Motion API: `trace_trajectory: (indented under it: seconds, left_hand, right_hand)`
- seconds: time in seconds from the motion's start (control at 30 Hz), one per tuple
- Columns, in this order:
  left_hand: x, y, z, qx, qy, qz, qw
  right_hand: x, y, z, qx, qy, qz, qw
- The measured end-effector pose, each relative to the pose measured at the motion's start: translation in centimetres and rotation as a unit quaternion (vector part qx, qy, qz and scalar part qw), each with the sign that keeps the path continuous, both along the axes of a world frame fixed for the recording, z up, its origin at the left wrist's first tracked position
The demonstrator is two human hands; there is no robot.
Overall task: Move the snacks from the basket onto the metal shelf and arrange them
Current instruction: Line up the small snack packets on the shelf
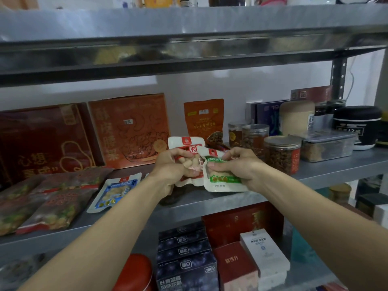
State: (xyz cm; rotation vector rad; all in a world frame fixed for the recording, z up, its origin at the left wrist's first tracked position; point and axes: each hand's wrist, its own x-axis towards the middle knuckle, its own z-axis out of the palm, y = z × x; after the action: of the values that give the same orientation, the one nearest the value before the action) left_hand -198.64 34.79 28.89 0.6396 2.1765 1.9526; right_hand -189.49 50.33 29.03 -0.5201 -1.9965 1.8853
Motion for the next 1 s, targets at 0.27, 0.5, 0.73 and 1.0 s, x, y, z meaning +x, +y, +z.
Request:
trace_trajectory:
  seconds: [0.27,0.5,0.73,1.0]
  left_hand:
    - [-1.7,-5.5,2.0,0.026,0.062,0.067,0.995]
    - [-4.8,-10.2,3.6,0.024,0.065,0.096,0.993]
    - [-10.6,-13.7,2.9,-0.042,0.004,0.102,0.994]
    - [-14.5,-14.2,0.8,-0.171,-0.041,0.072,0.982]
  right_hand:
    - [-1.2,-1.7,2.7,-0.01,0.121,-0.002,0.993]
    - [-5.0,-4.3,4.3,-0.086,0.11,0.069,0.988]
    - [-11.4,-7.4,3.3,-0.057,0.014,0.083,0.995]
    - [-17.0,-9.4,0.5,0.028,-0.051,0.066,0.996]
